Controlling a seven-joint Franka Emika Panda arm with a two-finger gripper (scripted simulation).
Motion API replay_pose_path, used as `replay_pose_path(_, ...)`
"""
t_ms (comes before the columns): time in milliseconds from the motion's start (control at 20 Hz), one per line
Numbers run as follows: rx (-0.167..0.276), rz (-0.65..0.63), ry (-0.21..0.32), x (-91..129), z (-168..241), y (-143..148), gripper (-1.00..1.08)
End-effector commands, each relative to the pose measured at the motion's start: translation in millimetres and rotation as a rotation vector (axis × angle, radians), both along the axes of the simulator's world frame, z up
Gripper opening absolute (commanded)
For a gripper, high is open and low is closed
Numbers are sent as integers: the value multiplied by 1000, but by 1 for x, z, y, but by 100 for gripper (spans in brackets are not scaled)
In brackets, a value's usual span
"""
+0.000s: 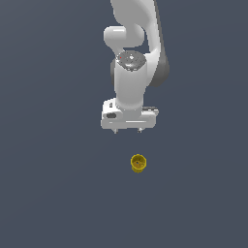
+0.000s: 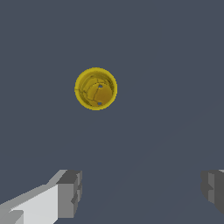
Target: Pick up the object and move it to a goal position.
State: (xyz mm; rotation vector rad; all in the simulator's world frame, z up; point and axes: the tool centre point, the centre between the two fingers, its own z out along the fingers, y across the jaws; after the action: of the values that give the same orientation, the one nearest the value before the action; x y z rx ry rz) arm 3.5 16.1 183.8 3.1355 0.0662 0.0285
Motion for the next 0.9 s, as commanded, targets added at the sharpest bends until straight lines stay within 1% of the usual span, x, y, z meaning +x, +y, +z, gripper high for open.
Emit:
replay_pose_path(0,0,0,0,0,0,0,100)
replay_pose_path(150,4,5,2,-1,-1,7,100)
replay_pose_path(350,17,23,12,-4,-7,32,100)
replay_pose_path(450,21,29,15,-6,-8,39,100)
replay_pose_path(850,21,10,15,-3,-10,39,100)
